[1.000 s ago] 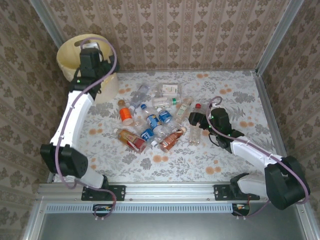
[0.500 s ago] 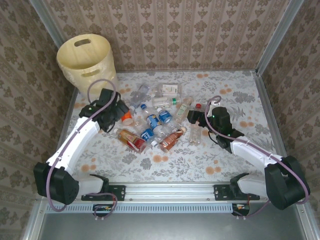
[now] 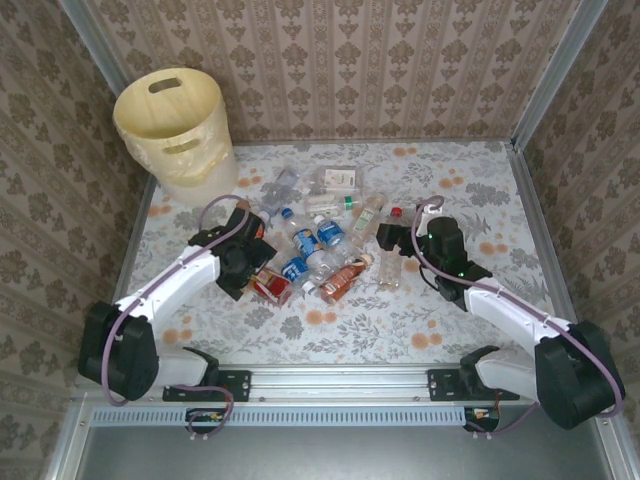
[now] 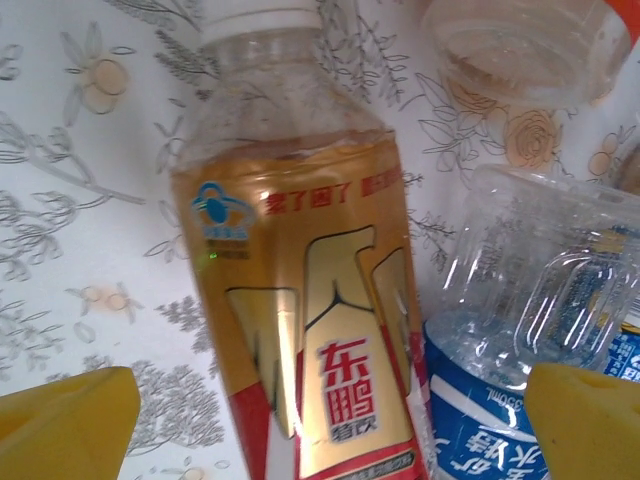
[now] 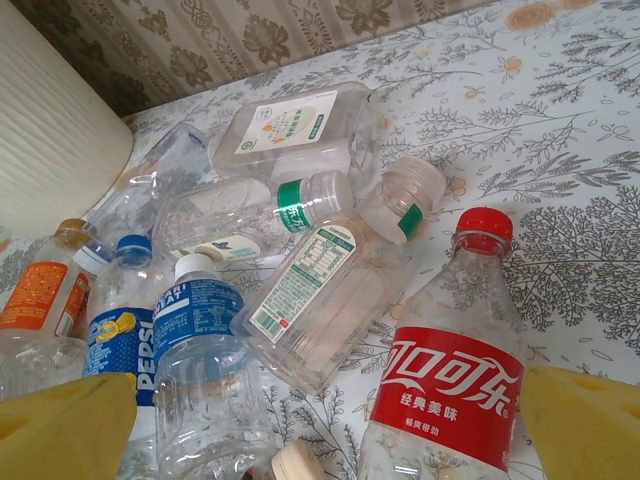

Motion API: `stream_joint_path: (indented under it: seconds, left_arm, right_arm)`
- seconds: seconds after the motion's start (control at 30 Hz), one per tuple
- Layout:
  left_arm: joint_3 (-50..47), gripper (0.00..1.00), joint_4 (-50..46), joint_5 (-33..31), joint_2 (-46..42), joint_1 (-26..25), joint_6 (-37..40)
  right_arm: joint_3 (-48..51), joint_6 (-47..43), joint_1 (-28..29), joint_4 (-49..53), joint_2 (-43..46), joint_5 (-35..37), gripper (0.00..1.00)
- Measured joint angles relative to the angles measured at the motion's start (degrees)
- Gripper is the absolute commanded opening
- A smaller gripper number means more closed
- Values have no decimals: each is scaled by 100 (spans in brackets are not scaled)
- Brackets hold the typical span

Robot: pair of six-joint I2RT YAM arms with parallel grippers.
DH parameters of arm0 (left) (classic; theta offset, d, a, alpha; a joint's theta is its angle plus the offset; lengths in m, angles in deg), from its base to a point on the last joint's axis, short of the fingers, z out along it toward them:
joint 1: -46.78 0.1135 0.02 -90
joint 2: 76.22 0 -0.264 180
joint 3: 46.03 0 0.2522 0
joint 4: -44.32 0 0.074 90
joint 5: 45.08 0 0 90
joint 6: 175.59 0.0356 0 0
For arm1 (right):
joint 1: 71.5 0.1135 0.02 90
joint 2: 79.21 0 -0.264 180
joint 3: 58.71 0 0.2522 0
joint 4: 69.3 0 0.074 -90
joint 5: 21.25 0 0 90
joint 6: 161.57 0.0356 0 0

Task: Put the plastic bottles in the bin

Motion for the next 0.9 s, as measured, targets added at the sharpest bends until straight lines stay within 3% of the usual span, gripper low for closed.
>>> stream_joint_path:
  seconds: [0.6, 0.73, 0.9]
  left_arm:
    - [-680, 88, 529, 238, 162, 667, 800]
    - [-693, 82, 551, 240, 155, 852, 1117]
    - [-833, 87, 656, 282, 164, 909, 1408]
  right_arm:
    - [74, -20, 0, 269, 262, 70, 100]
    - [74, -15, 2, 271, 262, 83, 100]
    - [74, -15, 0, 271, 262, 111, 100]
